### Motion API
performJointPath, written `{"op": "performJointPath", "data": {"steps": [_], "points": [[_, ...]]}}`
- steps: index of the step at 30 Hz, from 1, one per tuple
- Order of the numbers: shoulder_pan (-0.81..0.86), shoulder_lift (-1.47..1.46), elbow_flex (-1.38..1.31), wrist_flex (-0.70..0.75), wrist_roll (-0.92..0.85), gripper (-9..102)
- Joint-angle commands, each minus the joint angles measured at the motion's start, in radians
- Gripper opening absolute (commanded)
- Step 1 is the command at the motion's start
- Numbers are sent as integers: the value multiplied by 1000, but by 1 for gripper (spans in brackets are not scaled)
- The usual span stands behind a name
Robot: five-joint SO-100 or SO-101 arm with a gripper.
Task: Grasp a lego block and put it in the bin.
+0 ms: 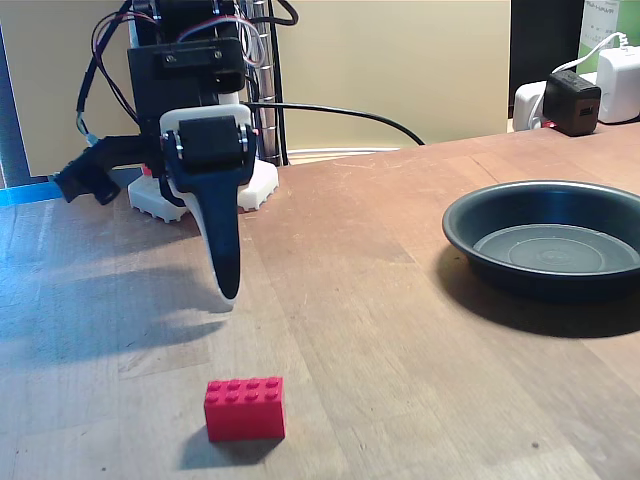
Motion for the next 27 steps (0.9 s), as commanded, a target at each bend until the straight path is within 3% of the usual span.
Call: {"op": "performJointPath", "data": {"steps": [1, 11, 27], "points": [[-5, -11, -54, 29, -6, 0], [-44, -58, -466, 445, -6, 0], [-58, -827, -1063, 548, -5, 0]]}}
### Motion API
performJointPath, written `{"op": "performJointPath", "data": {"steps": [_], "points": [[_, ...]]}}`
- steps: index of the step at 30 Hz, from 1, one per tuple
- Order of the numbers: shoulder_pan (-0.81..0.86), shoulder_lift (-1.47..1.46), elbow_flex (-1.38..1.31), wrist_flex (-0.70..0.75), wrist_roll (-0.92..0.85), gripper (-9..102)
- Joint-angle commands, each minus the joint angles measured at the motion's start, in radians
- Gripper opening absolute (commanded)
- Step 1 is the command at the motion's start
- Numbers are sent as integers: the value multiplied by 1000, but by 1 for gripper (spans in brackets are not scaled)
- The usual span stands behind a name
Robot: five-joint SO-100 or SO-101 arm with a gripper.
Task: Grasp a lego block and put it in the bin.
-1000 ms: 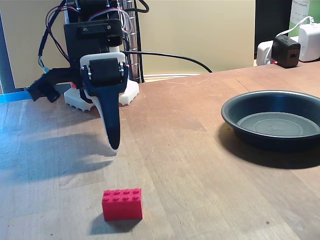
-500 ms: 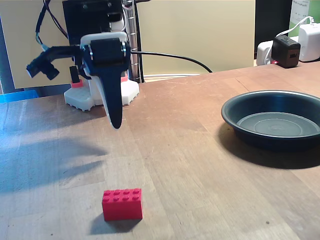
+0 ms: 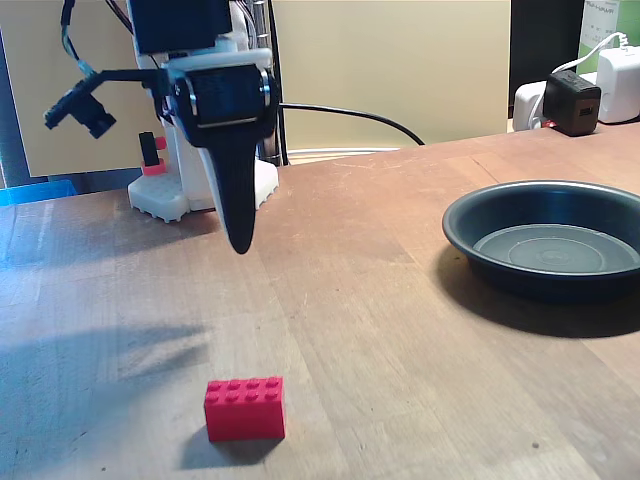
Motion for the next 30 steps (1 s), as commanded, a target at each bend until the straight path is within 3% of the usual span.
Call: {"op": "performJointPath", "data": {"steps": [1, 14, 23, 30], "points": [[2, -124, -156, 15, 6, 0], [15, -460, -522, 17, 20, 1], [38, -551, -629, 18, 77, 23], [37, -632, -701, 18, 74, 24]]}}
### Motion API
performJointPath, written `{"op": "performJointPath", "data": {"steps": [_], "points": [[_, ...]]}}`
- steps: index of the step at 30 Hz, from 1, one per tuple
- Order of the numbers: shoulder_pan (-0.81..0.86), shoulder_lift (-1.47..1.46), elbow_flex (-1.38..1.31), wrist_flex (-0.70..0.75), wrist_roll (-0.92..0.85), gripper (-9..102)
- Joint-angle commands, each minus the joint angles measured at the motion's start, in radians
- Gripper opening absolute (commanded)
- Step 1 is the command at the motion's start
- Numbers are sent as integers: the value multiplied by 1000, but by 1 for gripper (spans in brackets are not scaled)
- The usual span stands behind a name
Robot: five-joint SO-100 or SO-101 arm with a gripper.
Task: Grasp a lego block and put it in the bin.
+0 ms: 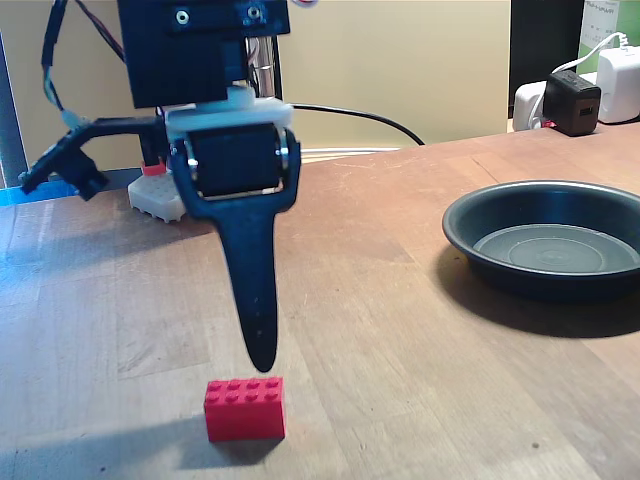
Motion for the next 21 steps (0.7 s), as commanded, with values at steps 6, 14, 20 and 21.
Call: {"op": "performJointPath", "data": {"steps": [6, 14, 20, 21], "points": [[-3, -54, -87, -8, 3, 24], [-2, -98, -86, -8, 3, 24], [2, -140, -89, -9, 3, 24], [2, -143, -95, -9, 3, 24]]}}
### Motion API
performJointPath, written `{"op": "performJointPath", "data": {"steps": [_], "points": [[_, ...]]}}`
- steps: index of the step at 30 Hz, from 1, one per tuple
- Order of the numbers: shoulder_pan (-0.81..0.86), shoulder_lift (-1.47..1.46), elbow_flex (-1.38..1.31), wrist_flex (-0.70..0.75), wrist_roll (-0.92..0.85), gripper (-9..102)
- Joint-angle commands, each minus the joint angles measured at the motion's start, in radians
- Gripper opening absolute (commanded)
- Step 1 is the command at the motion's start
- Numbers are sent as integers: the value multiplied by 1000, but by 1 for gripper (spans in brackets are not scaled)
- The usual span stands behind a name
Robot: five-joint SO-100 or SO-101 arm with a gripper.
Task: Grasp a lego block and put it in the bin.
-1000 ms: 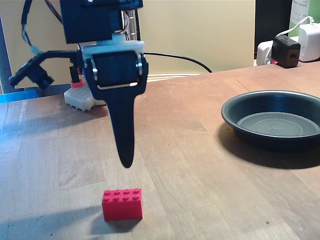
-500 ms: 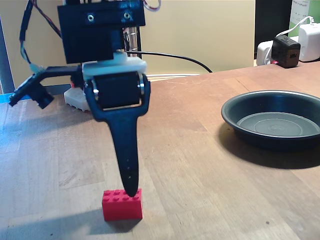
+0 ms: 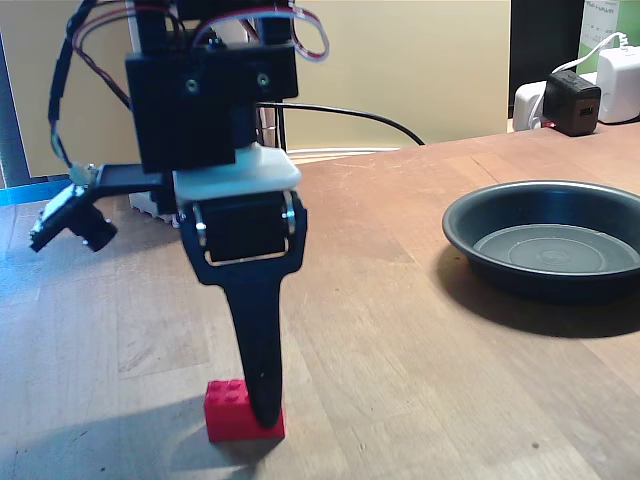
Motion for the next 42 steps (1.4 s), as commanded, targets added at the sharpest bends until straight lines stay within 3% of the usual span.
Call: {"op": "performJointPath", "data": {"steps": [1, 5, 10, 15, 33, 42], "points": [[2, 0, -51, -9, 5, 24], [2, -18, -54, -9, 11, 23], [-2, -23, -54, -9, 15, 8], [-8, -25, -48, -9, 17, 1], [-63, -3, -25, 26, 18, 1], [-89, 262, 127, 61, 12, 0]]}}
